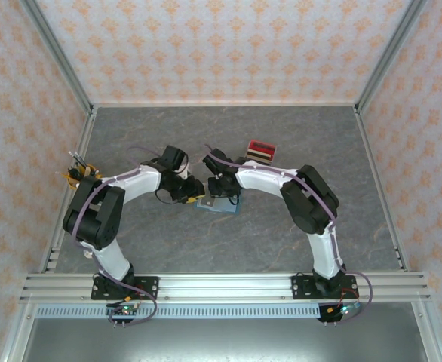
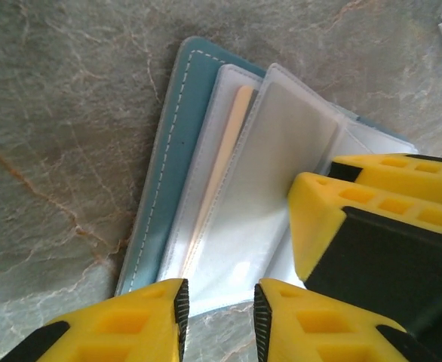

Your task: Take the credit cards out of the card holder

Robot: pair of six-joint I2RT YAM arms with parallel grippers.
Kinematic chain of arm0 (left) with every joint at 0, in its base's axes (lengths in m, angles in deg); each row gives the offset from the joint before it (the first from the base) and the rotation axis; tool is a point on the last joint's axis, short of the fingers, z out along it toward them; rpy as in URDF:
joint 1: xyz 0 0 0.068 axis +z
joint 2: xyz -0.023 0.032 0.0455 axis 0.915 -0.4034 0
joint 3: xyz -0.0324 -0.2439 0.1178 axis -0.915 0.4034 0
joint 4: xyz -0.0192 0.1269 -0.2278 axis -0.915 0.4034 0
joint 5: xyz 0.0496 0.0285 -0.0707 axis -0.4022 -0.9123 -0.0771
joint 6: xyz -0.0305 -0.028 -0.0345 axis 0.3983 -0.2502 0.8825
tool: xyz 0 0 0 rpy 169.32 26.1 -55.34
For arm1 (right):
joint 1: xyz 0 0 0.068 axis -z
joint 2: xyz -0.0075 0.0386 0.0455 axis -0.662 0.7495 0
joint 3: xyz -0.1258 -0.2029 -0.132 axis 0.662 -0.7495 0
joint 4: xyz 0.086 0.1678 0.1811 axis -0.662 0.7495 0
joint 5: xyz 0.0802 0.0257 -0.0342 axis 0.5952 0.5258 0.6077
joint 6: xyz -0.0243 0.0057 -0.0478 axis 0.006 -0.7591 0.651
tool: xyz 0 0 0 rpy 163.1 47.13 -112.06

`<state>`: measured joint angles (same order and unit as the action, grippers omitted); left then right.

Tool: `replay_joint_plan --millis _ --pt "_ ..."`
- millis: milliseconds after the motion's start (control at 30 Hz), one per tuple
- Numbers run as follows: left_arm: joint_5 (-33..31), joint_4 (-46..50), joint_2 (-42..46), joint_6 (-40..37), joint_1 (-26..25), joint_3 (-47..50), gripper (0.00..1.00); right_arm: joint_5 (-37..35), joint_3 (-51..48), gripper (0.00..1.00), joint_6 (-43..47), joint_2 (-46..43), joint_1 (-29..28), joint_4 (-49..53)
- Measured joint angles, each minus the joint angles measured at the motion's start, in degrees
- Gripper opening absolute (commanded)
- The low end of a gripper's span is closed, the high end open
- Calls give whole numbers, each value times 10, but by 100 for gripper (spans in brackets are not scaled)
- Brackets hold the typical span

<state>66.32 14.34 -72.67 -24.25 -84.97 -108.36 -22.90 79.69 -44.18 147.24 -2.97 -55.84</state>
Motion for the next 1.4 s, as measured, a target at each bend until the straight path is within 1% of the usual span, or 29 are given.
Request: replay_joint_plan --millis 133,233,400,600,900,1167,1400 --pt "-3 0 -17 0 0 -5 35 11 -6 27 0 -3 4 -8" --pt "-3 0 -24 0 0 -7 35 19 -9 27 0 -4 7 -11" --pt "-2 0 -27 0 0 -7 34 28 -12 28 0 -5 11 -16" --pt "0 0 -28 0 0 -8 28 38 -17 29 0 -7 14 -22" --pt "15 1 -28 -7 -1 -8 27 58 -24 30 -1 -10 21 -31" --pt "39 0 -21 -12 -4 -8 21 78 -33 32 -6 -15 29 -43" --pt "56 0 -8 -12 -4 -8 21 99 -45 35 -21 -25 37 -52"
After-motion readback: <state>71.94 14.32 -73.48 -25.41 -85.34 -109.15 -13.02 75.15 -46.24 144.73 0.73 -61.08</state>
